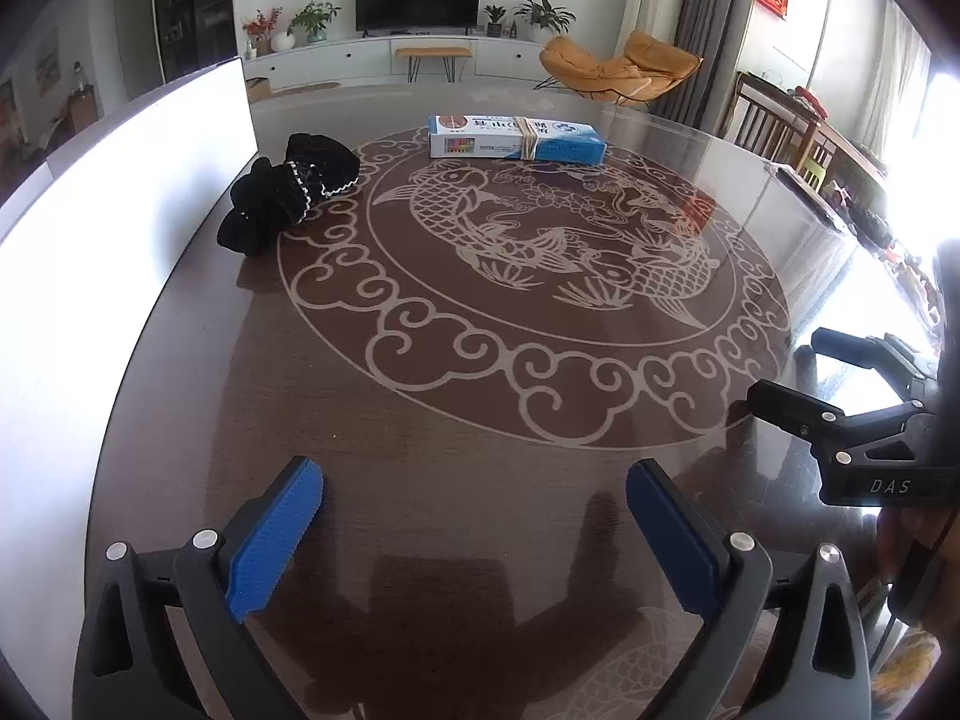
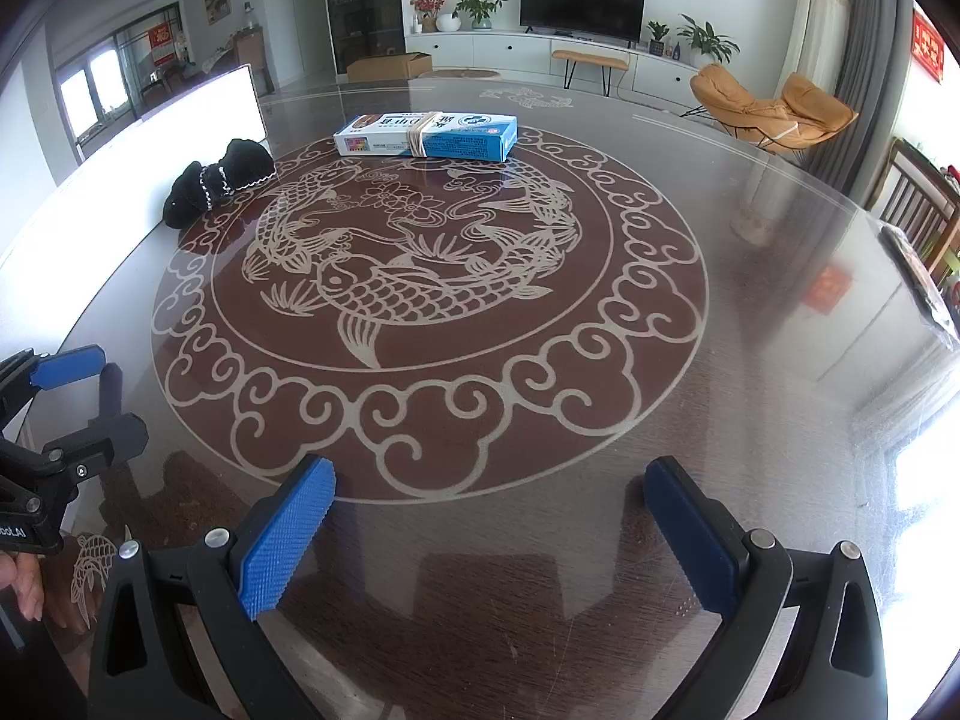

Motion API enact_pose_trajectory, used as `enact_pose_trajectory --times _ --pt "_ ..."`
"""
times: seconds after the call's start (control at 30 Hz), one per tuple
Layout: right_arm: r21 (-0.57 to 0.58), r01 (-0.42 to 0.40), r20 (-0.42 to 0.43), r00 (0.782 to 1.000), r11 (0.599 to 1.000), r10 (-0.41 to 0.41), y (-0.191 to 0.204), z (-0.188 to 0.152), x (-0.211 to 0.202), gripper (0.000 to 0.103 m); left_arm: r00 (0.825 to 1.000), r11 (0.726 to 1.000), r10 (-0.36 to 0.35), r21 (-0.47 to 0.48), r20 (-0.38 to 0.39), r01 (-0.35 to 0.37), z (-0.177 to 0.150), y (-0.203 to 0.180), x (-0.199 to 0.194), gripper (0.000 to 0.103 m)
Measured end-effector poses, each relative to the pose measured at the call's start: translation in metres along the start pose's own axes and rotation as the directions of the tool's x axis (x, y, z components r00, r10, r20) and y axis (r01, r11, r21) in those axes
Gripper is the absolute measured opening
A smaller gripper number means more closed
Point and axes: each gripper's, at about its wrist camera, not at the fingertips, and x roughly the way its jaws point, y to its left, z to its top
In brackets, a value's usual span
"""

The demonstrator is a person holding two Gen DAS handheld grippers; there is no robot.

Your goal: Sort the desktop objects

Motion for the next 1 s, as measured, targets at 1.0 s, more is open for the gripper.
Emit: enact_pose_trajectory --times 1.0 --pt "-0.001 -0.001 0.001 1.0 1.0 0.001 0.0 0.0001 0.0002 0.103 0.999 0.998 0.049 0.047 -0.017 -0.048 -0.0032 -0.0073 0.0021 0.103"
